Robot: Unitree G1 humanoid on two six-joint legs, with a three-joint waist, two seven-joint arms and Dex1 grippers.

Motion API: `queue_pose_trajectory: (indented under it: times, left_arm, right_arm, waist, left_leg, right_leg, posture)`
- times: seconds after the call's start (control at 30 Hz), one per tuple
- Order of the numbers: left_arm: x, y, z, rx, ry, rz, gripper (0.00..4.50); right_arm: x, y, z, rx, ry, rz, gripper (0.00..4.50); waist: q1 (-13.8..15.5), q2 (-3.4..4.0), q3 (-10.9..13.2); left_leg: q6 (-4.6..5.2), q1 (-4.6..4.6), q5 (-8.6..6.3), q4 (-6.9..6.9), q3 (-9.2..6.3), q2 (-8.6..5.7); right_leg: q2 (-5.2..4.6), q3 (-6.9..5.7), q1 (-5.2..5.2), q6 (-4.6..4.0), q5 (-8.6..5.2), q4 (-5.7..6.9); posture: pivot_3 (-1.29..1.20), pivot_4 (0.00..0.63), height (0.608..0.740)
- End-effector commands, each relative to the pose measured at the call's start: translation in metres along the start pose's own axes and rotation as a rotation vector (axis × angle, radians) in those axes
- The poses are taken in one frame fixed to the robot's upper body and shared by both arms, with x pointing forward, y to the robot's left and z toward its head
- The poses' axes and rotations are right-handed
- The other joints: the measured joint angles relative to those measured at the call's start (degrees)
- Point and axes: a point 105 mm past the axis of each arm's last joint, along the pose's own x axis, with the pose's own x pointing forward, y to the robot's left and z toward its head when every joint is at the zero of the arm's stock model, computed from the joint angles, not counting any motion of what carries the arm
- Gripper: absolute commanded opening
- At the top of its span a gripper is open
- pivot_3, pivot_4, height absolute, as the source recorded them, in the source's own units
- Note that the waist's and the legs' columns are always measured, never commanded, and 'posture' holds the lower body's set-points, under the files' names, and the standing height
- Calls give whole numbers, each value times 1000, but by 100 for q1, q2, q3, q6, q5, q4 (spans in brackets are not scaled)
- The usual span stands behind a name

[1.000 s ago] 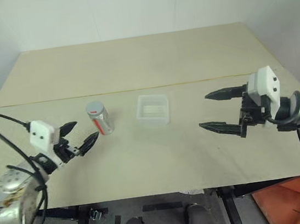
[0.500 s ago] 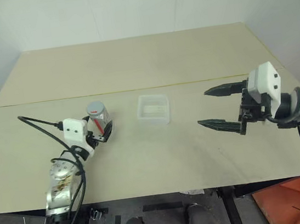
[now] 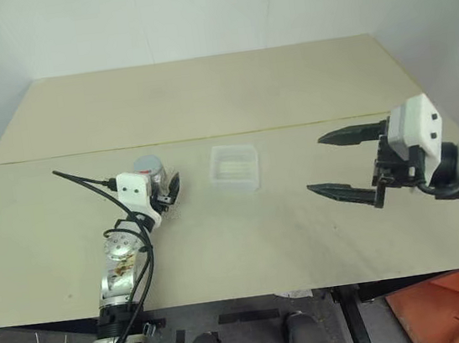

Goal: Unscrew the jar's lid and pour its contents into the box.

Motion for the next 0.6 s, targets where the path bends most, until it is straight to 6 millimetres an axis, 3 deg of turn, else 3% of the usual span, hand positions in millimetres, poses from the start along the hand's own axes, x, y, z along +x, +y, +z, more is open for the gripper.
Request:
queue_pose_trajectory:
  times: [0.03,0.07,0.27,0.4,0.6]
  left_arm:
    - [4,-3,17,25,-58,-8,2212]
    - [4,-3,18,28,-59,-13,1943]
    - [7,-3,42,30,-70,-134,1948]
    - [-2,-18,76,29,-43,-495,1948]
    - [-13,-43,104,-1,-40,-875,1948]
  right_arm:
    - [-4,1,15,-50,-24,-12,4500]
    - [-3,2,16,-50,-27,-10,4500]
    - [10,13,24,-38,-84,43,4500]
    - [30,16,39,24,-188,89,4500]
    - [51,0,48,108,-239,54,4500]
  waist:
    - [6,0,0]
    - [6,0,0]
    - [-12,0,0]
    - [-70,1,0]
    - [-49,1,0]
  left_leg:
    - [0,0,0,0,0,0]
    - [0,0,0,0,0,0]
    - [0,0,0,0,-1,0]
    - [-1,0,1,-1,-1,1]
    - [-2,-2,1,-2,-4,1]
  right_leg:
    - [0,0,0,0,0,0]
    - [0,0,1,0,0,-1]
    - [0,0,0,0,0,0]
    - [3,1,-5,0,0,6]
    - [2,-2,-3,0,-1,1]
  posture:
    - [0,150,740]
    - [0,150,740]
    - [0,150,740]
    - [0,150,740]
    - [0,150,740]
